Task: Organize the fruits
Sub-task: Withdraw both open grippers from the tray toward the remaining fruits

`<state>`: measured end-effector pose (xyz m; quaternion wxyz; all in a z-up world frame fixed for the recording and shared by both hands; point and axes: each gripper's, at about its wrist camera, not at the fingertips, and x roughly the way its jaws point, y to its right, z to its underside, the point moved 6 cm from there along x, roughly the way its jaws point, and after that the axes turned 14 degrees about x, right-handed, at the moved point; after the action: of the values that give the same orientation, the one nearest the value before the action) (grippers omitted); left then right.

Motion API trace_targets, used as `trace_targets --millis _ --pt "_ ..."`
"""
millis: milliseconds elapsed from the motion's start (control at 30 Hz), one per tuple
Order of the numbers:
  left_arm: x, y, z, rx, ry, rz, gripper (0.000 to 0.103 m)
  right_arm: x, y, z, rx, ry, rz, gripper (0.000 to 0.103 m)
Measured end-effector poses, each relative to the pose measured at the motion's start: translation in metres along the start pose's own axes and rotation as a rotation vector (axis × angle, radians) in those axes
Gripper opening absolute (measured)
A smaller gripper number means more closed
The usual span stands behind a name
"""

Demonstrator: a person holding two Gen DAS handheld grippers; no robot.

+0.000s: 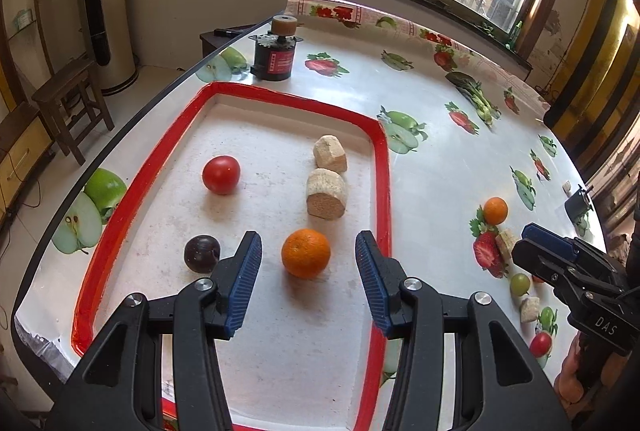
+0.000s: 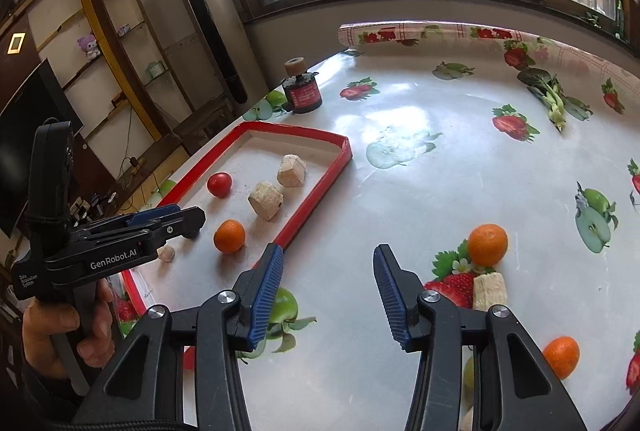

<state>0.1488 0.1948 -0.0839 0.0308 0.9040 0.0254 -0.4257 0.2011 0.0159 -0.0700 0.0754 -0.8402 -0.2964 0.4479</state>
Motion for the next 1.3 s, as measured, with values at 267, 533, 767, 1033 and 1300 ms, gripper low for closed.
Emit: trace_targets --millis 267,533,767,1033,1300 --pt "-0.004 0.03 0.001 0.033 0.0 0.031 0.047 -0.037 0.048 0.011 0.057 0.034 0.063 0.05" --pt "-0.009 0.068 0.004 0.083 0.0 0.077 0.047 -0.064 0.085 0.023 0.103 0.062 0.109 0.052" --pt "-0.003 0.103 0.01 0.132 -0.022 0.124 0.047 -0.08 0.111 0.042 0.142 0.06 0.148 0.053" --pt "0.001 0.139 0.016 0.191 -0.043 0.173 0.047 -0.089 0.136 0.058 0.187 0.06 0.184 0.053" --pt "0.009 0.188 0.029 0.258 -0.086 0.263 0.047 -0.079 0.159 0.052 0.196 0.052 0.205 0.053"
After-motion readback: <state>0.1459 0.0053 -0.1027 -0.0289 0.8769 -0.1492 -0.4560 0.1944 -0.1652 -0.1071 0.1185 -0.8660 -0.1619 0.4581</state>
